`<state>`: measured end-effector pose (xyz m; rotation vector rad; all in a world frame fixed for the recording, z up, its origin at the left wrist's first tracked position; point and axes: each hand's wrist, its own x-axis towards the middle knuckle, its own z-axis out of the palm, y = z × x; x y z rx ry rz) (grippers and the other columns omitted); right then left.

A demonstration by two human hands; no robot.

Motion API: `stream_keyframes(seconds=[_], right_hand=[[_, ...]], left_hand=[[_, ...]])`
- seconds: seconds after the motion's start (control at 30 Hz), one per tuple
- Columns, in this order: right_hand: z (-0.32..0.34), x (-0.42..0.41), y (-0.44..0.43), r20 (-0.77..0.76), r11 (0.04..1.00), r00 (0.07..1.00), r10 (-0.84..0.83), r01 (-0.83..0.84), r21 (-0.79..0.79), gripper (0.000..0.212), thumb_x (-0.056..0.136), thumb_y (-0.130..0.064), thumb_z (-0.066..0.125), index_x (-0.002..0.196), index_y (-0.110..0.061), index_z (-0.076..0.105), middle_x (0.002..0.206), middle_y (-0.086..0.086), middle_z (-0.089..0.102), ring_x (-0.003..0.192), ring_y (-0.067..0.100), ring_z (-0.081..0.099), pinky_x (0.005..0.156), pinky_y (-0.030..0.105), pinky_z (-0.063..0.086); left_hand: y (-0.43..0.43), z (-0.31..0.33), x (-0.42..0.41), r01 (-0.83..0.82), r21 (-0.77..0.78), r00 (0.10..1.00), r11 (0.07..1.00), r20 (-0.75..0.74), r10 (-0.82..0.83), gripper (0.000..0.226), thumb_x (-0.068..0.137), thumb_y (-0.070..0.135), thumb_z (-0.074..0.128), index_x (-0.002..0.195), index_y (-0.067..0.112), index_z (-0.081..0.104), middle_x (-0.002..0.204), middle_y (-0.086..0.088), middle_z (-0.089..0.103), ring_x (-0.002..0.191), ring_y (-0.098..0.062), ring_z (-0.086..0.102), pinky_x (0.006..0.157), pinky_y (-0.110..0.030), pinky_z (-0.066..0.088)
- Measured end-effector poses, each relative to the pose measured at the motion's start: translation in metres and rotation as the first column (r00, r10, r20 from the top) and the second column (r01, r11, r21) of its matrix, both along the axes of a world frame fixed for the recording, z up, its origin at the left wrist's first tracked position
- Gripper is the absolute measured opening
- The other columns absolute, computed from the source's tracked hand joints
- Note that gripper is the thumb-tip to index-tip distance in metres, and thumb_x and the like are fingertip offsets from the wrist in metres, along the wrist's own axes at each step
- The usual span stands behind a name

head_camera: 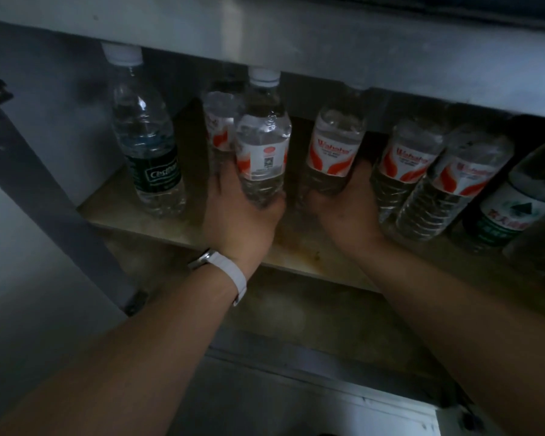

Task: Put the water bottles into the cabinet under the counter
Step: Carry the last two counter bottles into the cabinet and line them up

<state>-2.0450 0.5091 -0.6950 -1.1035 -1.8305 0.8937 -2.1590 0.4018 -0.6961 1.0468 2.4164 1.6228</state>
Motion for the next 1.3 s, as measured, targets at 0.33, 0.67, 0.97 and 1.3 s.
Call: stream_keyframes(seconds=[0.33,0.67,0.97,1.3], right_hand=[[-0.003,0.004,-0.012,-0.065,0.998,0.996,0.061,-0.062,-0.021,0.073,0.079,-0.033,0.081,0.138,-0.022,0.038,0.124,-0.018,0.051,0.114,-0.003,0.049,0.088,0.012,0.041],[-0.014,0.004,-0.008,-0.009,0.998,0.998,0.065,-0.065,-0.009,0.071,0.072,-0.044,0.083,0.129,-0.029,0.043,0.128,-0.016,0.055,0.119,0.003,0.053,0.098,0.029,0.048],[-0.018,0.002,-0.007,0.034,1.0,0.999,0.004,-0.004,0.021,0.075,0.075,-0.052,0.076,0.138,-0.026,0.046,0.136,-0.006,0.057,0.127,0.014,0.053,0.104,0.039,0.047],[-0.022,0.0,0.001,-0.013,0.996,0.999,-0.041,0.042,0.082,0.063,0.083,-0.036,0.076,0.137,-0.023,0.046,0.133,-0.008,0.055,0.12,0.0,0.047,0.088,0.004,0.027]], left_hand=[[0.027,-0.004,0.005,-0.052,-0.004,0.999,0.999,0.008,0.053,0.089,0.073,0.05,0.082,0.147,0.024,0.039,0.148,-0.004,0.042,0.136,-0.026,0.046,0.103,-0.039,0.045],[0.012,-0.008,0.001,0.103,0.007,0.986,0.995,0.134,-0.103,0.088,0.076,0.053,0.078,0.148,0.041,0.027,0.144,0.013,0.053,0.131,-0.018,0.054,0.099,-0.035,0.045],[0.012,-0.014,0.001,0.103,0.009,0.989,0.995,0.105,-0.103,0.068,0.081,0.046,0.077,0.141,0.039,0.045,0.138,0.014,0.059,0.127,-0.014,0.056,0.097,-0.028,0.042],[0.052,-0.02,0.006,0.038,0.115,0.997,0.993,0.061,-0.046,0.067,0.085,0.044,0.075,0.143,0.029,0.045,0.141,0.005,0.058,0.131,-0.018,0.054,0.108,-0.037,0.044]])
